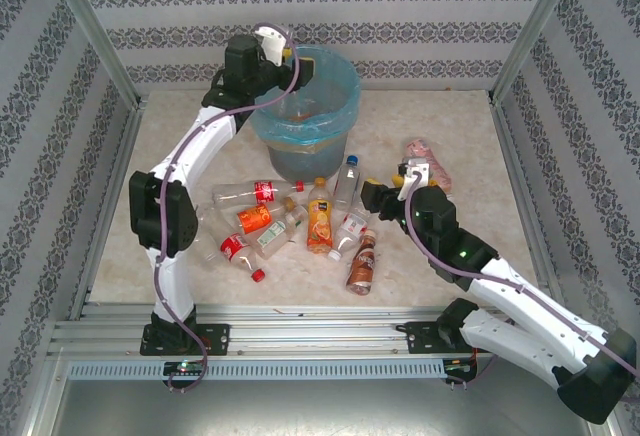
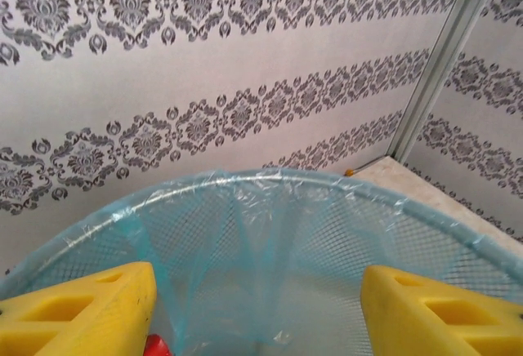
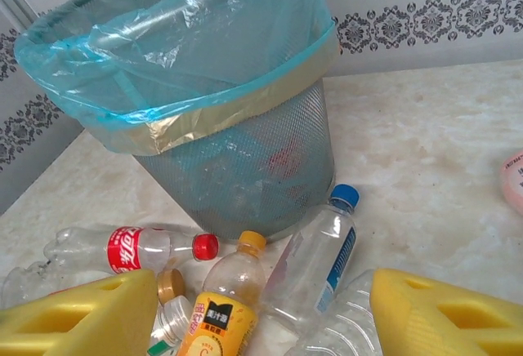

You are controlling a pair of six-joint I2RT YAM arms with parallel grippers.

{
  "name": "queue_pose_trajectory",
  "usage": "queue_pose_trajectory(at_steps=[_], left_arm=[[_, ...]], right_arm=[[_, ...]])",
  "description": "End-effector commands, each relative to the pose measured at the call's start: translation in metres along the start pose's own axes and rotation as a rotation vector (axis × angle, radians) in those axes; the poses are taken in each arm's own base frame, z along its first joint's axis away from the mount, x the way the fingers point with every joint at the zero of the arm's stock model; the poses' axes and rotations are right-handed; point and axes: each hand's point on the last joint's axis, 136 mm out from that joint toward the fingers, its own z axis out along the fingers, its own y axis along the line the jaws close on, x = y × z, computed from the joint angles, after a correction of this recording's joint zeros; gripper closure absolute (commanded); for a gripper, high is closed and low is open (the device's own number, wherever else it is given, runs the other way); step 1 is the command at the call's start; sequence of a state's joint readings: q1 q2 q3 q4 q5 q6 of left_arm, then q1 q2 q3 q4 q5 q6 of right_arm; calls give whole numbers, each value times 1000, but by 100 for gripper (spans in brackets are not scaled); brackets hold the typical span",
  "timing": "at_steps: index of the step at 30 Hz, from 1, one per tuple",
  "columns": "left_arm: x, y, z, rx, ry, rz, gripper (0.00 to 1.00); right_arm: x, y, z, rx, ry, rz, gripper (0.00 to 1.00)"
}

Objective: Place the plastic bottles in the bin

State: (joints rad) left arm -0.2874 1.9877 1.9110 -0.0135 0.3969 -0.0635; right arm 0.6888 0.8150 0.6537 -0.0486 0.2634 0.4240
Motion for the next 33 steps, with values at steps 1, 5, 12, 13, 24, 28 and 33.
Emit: queue_pose_trajectory(at_steps=[1, 5, 12, 13, 24, 28, 33], left_arm=[[-68, -14, -33, 29, -149, -2, 33], [-104, -25, -63, 27, -223, -14, 33], [-134, -49, -128, -27, -302, 1, 35], [-131, -56, -133, -23, -293, 9, 35], [-31, -194, -130, 241, -62, 145, 36], [9, -234, -125, 358, 4, 93, 36], [55, -262, -130, 445, 89, 85, 36]], right_arm=[[-21, 5, -3, -5, -37, 33, 31], [-16, -15, 2, 126, 53, 11, 29], [-8, -81, 23, 294, 321, 86, 27], [-10, -95, 25, 326, 328, 97, 27], [-4, -224, 63, 550, 447, 76, 21], [17, -240, 76, 555, 573, 92, 17], [48, -251, 96, 504, 676, 127, 16]])
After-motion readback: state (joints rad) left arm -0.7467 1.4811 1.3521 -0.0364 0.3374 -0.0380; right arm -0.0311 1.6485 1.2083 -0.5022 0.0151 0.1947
